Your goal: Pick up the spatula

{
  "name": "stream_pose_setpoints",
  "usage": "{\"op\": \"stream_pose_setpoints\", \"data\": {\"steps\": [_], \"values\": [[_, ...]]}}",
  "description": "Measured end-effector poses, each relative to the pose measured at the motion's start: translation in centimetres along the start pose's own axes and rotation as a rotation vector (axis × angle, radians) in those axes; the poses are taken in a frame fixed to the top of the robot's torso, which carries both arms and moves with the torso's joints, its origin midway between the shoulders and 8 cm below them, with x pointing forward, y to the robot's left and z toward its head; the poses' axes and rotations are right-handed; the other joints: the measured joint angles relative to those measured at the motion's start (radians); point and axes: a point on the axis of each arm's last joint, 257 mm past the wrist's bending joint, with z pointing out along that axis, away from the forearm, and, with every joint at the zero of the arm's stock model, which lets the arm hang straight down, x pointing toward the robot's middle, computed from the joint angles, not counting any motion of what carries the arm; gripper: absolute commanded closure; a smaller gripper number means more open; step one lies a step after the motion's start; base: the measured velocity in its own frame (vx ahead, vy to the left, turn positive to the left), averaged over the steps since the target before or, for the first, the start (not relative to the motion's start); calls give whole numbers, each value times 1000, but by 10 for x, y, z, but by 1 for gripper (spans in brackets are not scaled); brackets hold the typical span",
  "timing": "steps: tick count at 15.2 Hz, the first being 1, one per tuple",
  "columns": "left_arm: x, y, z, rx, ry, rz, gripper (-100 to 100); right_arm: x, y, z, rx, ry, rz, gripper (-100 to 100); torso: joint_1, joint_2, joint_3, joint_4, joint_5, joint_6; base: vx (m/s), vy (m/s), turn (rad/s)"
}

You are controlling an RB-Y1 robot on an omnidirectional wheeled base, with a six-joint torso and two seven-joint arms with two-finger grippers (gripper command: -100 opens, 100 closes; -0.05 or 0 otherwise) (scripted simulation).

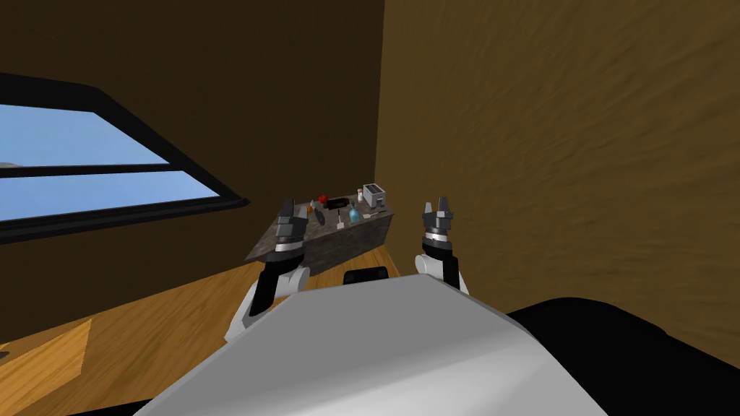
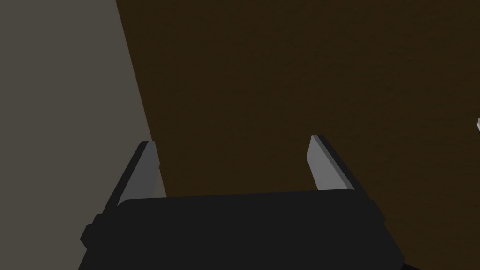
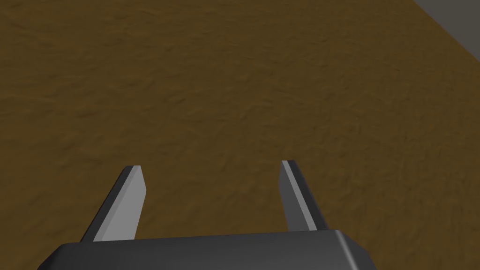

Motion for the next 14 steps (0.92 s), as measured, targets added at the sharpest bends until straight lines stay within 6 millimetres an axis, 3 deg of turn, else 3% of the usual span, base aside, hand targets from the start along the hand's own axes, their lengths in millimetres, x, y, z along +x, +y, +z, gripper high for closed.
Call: {"op": "stream_pose_setpoints", "data": {"steps": [14], "values": [[11, 77, -14, -215, 203, 13, -100, 0, 0, 0, 0, 0, 0, 0, -1, -1, -1, 0, 0, 0, -10, 23, -106]]}}
